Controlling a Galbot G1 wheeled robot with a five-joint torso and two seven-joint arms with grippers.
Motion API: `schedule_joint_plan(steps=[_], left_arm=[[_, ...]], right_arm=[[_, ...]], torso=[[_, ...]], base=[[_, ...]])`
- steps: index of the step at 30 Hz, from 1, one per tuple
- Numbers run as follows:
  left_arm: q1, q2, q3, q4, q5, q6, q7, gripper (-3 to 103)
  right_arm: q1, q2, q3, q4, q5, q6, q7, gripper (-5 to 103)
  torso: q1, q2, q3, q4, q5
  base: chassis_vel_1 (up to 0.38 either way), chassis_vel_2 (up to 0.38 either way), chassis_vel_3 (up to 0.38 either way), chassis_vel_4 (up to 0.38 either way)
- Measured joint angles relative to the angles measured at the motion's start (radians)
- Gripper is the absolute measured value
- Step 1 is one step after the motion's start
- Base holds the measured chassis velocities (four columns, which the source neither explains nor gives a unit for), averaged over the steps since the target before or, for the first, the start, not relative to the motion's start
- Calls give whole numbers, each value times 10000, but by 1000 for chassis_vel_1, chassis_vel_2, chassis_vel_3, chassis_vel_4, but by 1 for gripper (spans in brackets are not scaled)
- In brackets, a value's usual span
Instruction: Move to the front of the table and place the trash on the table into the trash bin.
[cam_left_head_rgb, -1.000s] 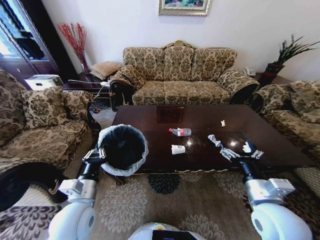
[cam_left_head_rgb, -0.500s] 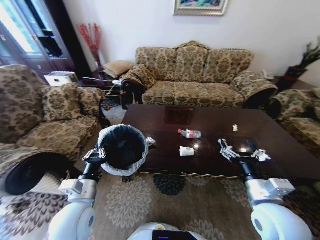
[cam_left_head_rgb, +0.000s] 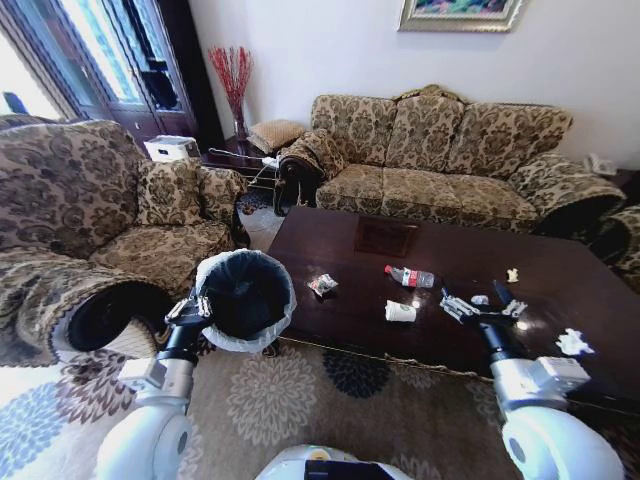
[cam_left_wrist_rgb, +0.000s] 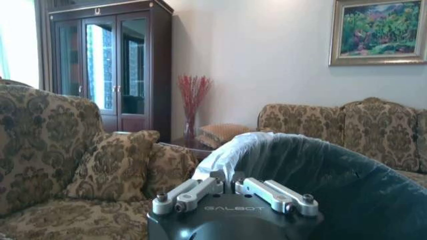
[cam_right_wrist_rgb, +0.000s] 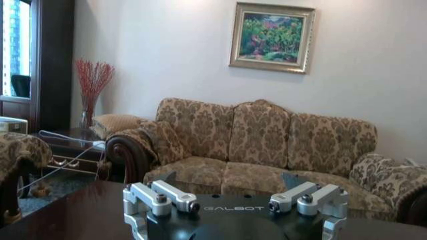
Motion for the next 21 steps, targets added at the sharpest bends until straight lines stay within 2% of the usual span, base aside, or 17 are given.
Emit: schedule_joint_plan(steps=[4, 5, 7, 8, 11, 21], left_arm=[[-2, 0, 1, 0, 0, -2, 3, 3], [18, -43, 11, 33, 100, -124, 3, 3], [99, -317, 109, 181, 588, -714, -61, 3], [99, -317, 109, 181, 588, -714, -61, 3], [70, -430, 201, 267, 630, -1199, -142, 3], [85, -358, 117, 279, 602, -1224, -218, 3]], right_arm=[[166, 107, -135, -242, -303, -225, -244, 100], [260, 152, -200, -361, -450, -384, -354, 100], [378, 156, -253, -424, -472, -443, -402, 100], [378, 156, -253, -424, -472, -443, -402, 100], [478, 152, -275, -486, -403, -327, -418, 100], [557, 149, -459, -608, -264, -216, -667, 100]], torso=[[0, 1, -1, 0, -10], [0, 0, 0, 1, 9], [0, 0, 0, 7, -3], [0, 0, 0, 7, -3], [0, 0, 0, 3, 3], [0, 0, 0, 2, 0]], base=[[0, 0, 0, 0], [0, 0, 0, 0], [0, 0, 0, 0], [0, 0, 0, 0], [0, 0, 0, 0], [0, 0, 0, 0]])
